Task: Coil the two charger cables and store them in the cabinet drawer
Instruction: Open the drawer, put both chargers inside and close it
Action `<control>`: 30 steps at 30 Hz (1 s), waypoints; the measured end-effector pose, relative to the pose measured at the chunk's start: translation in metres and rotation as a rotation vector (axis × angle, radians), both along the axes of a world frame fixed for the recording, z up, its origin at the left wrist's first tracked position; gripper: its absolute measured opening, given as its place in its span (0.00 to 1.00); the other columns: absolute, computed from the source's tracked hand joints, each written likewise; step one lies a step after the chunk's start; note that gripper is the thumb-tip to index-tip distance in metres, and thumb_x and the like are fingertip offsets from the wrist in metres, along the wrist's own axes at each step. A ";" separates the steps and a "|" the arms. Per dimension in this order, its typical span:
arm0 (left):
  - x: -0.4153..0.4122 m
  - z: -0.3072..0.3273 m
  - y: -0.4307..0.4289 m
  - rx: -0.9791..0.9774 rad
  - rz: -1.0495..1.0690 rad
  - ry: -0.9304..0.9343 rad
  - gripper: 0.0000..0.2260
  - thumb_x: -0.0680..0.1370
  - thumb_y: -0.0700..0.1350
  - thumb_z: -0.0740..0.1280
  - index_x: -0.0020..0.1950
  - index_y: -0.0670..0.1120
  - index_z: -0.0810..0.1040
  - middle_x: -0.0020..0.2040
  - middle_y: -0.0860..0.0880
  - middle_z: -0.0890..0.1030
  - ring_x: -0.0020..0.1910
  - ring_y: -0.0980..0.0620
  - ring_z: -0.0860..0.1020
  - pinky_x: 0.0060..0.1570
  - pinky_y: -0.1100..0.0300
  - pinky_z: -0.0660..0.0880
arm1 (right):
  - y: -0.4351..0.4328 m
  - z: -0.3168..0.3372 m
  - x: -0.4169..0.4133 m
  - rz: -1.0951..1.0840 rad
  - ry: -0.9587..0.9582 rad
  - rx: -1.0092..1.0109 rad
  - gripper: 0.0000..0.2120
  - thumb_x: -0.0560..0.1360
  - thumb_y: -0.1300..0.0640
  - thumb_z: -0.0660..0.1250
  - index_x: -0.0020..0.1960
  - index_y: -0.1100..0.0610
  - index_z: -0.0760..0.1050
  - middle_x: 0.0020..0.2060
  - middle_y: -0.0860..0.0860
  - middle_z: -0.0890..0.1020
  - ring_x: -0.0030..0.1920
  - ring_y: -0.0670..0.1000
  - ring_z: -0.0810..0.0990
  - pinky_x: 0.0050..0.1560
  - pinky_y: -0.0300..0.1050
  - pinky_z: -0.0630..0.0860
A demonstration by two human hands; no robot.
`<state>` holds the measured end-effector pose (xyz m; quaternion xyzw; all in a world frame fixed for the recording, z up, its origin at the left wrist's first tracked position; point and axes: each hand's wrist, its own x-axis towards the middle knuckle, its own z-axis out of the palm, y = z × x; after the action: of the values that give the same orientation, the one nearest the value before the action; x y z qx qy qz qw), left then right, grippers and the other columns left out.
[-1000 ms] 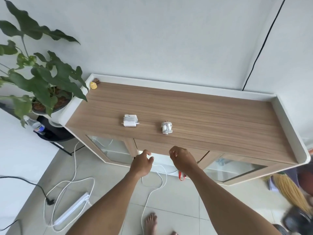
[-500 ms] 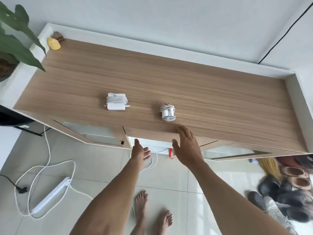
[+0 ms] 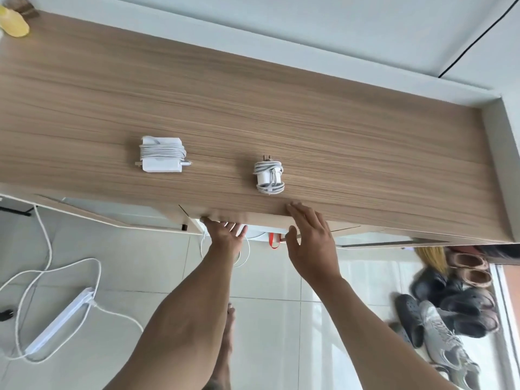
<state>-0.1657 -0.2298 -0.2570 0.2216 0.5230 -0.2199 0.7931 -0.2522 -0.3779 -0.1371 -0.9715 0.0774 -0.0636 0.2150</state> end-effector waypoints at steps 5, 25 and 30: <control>-0.016 0.004 0.007 0.004 -0.046 -0.009 0.37 0.78 0.69 0.47 0.76 0.43 0.62 0.74 0.44 0.68 0.73 0.43 0.68 0.68 0.44 0.66 | 0.006 -0.008 -0.013 0.028 0.063 0.002 0.27 0.75 0.63 0.63 0.73 0.59 0.65 0.73 0.51 0.67 0.74 0.51 0.62 0.74 0.52 0.61; -0.156 0.094 0.071 1.718 -0.845 -0.611 0.30 0.78 0.51 0.65 0.77 0.46 0.59 0.75 0.40 0.57 0.72 0.40 0.61 0.69 0.46 0.60 | 0.015 -0.002 -0.105 -0.025 0.227 -0.082 0.12 0.75 0.62 0.66 0.56 0.52 0.80 0.46 0.50 0.83 0.49 0.56 0.80 0.50 0.49 0.73; -0.155 0.109 0.085 1.891 -1.460 -1.069 0.10 0.79 0.47 0.64 0.57 0.55 0.80 0.55 0.50 0.80 0.60 0.45 0.76 0.65 0.47 0.60 | 0.017 0.004 -0.125 0.005 0.331 -0.071 0.10 0.79 0.59 0.61 0.56 0.53 0.79 0.50 0.49 0.82 0.53 0.54 0.78 0.52 0.45 0.69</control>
<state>-0.3212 -0.1444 -0.1476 0.9794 -0.1436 -0.0320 0.1386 -0.3768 -0.3610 -0.1329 -0.9759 0.1069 0.0950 0.1650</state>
